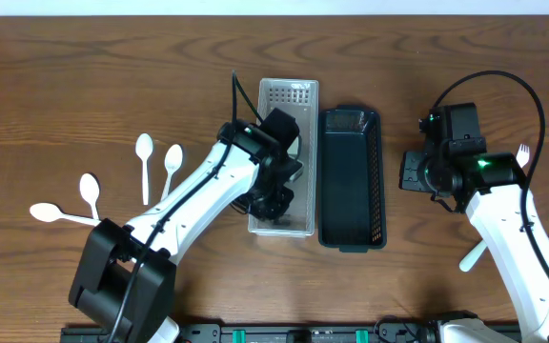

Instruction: Pack container

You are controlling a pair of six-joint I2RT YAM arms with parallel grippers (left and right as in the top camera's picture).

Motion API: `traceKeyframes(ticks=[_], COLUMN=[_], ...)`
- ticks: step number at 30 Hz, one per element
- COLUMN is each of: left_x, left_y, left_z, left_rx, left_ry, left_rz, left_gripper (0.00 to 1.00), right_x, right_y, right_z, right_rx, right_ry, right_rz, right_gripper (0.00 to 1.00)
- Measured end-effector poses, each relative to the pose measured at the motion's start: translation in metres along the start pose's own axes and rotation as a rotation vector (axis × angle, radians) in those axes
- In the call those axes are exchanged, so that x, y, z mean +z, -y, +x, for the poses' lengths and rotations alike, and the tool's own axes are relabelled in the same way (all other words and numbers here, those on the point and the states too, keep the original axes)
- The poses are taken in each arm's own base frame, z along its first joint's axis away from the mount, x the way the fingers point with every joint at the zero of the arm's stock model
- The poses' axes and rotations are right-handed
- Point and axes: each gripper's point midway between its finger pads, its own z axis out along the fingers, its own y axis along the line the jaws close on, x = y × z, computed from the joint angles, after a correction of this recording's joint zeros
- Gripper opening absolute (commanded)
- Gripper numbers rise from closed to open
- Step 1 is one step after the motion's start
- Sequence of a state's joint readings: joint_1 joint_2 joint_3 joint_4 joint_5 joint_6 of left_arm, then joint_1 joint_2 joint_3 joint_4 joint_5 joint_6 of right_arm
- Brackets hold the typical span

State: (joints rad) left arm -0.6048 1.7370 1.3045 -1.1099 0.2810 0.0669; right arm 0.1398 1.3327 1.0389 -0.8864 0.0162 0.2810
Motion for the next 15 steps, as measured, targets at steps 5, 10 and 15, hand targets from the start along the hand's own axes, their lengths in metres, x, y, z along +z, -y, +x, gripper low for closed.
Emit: traceKeyframes(ticks=[5,10,15], left_x=[0.010,0.018,0.020], left_y=[0.007,0.008,0.007], left_z=[0.018,0.042,0.030], left_rx=[-0.025,-0.051,-0.039], left_ry=[-0.067,-0.155,-0.107], left_rz=[0.041,0.055,0.055], left_gripper=[0.06,0.06,0.06], right_x=[0.000,0.000,0.000], right_y=[0.001,0.001,0.001], right_z=[0.000,0.000,-0.001], right_rx=[0.000,0.000,0.000], right_ry=[0.001,0.002,0.003], right_rz=[0.003,0.006,0.007], right_gripper=[0.01,0.01,0.01])
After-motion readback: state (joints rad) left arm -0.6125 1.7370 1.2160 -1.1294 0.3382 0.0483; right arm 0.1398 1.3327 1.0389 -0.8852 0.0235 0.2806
